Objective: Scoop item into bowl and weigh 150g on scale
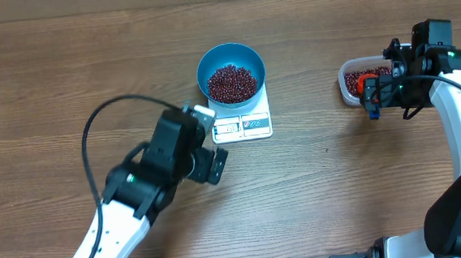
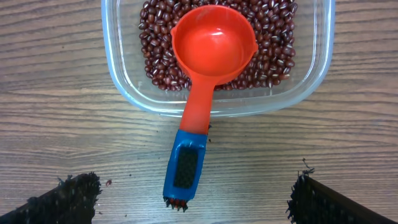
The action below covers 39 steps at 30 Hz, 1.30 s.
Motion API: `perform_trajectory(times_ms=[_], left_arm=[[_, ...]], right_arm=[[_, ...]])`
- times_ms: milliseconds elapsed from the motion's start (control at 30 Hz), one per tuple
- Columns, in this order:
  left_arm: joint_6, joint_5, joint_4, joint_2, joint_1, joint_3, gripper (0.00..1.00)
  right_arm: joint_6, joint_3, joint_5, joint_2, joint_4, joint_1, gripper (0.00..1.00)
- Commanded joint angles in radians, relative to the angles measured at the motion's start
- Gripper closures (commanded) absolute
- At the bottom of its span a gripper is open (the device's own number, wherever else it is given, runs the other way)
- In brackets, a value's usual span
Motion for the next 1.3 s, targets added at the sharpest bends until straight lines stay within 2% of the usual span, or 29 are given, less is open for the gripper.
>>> perform_trajectory(times_ms=[0, 200, 433, 700, 833, 1267], left_arm=[[-0.043, 0.016, 0.04, -0.105, 0.006, -0.097, 0.0], [-0.141, 0.019, 0.105, -0.298, 0.006, -0.267, 0.0], [-0.15, 0.024, 0.244, -0.527, 0.032, -0.444, 0.0], [-0.144, 0.038, 0.486, -0.735, 0.134, -0.617, 0.0], [-0.099, 0.063, 0.61, -0.823, 0.2, -0.697, 0.0], [-0.039, 0.066, 0.843, -1.024, 0.375, -0.87, 0.0]], right_arm=[[-0.003, 0.029, 0.002, -0.004, 0.005, -0.003, 0.0], [-0.003, 0.029, 0.002, -0.004, 0.005, -0.003, 0.0], [-0.003, 0.029, 0.002, -0.004, 0.005, -0.004, 0.0], [-0.003, 0.029, 0.002, -0.004, 0.005, -0.004, 0.0], [-0.003, 0.029, 0.002, -0.004, 0.005, -0.004, 0.0], [-0.003, 0.029, 0.002, -0.004, 0.005, -0.004, 0.0]])
